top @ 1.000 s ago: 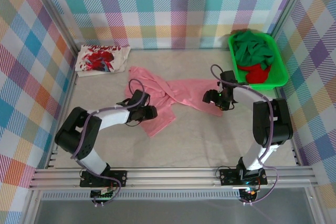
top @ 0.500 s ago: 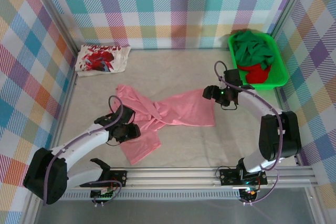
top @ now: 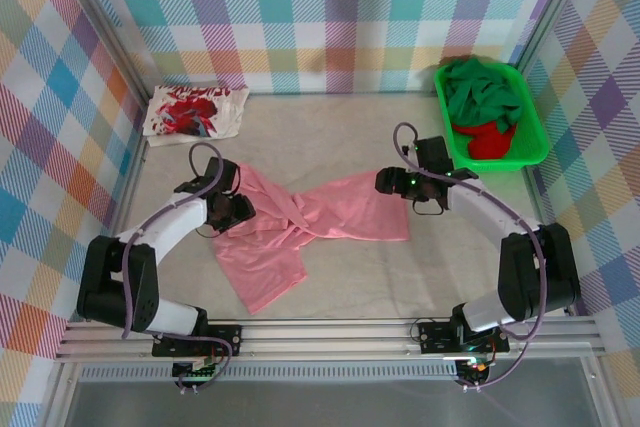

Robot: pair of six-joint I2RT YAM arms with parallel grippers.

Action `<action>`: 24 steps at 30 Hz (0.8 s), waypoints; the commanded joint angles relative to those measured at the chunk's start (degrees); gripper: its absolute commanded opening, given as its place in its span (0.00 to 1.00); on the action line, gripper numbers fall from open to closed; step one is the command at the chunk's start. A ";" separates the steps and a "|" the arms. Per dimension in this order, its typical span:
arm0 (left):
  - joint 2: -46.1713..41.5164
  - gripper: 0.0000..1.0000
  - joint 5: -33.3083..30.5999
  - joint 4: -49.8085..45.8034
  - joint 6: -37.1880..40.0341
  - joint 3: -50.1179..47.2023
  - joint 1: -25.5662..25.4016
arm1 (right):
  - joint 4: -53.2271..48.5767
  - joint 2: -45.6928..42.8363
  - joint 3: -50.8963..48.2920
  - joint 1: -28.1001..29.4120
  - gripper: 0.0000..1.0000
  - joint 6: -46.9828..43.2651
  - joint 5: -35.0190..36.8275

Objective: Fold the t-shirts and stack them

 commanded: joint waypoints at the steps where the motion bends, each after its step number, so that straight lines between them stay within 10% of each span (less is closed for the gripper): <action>1: -2.03 0.50 -4.11 -1.78 0.58 0.92 1.50 | 1.69 1.19 -0.26 -0.10 0.72 -1.33 0.62; 24: 4.22 0.41 -5.10 3.39 2.07 -1.99 2.97 | 2.24 6.82 2.75 -0.10 0.73 -0.36 0.27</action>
